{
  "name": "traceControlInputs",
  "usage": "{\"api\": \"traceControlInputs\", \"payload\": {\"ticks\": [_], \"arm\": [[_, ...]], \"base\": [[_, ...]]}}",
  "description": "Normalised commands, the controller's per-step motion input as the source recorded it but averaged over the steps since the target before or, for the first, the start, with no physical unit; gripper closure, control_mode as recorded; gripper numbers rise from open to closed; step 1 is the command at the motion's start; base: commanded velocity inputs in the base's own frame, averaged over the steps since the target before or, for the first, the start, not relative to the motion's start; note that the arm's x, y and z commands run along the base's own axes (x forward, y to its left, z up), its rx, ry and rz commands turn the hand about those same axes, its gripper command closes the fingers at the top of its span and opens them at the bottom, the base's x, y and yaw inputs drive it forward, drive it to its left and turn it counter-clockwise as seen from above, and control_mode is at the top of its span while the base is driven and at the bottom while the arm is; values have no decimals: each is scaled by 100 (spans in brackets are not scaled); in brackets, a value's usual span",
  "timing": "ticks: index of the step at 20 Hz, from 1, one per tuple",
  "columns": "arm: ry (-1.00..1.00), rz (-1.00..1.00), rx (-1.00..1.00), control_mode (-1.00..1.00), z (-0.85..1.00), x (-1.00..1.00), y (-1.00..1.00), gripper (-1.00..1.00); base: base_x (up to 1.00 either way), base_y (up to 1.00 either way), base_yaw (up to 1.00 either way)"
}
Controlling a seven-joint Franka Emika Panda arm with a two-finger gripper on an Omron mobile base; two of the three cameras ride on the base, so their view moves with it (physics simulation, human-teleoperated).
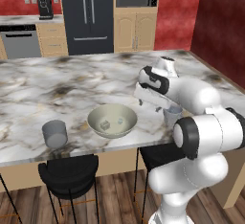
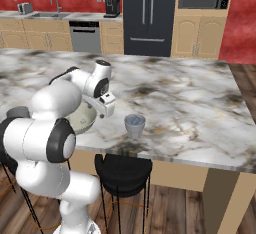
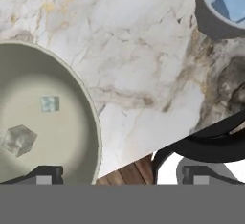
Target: There are four ice cubes in the ice bowl. Place two ice cubes in each glass of water.
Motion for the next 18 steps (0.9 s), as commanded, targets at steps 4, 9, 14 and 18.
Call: {"api": "traceControlInputs", "payload": {"ticks": [4,9,14,18], "arm": [[0,0,-7,-100,-28,63,7,-100],[2,2,-2,-100,-46,20,29,-100],[1,7,0,-100,-59,0,21,-100],[0,8,1,-100,-44,0,18,-100]], "base": [[0,0,0],[0,0,0],[0,0,0],[0,0,0]]}}
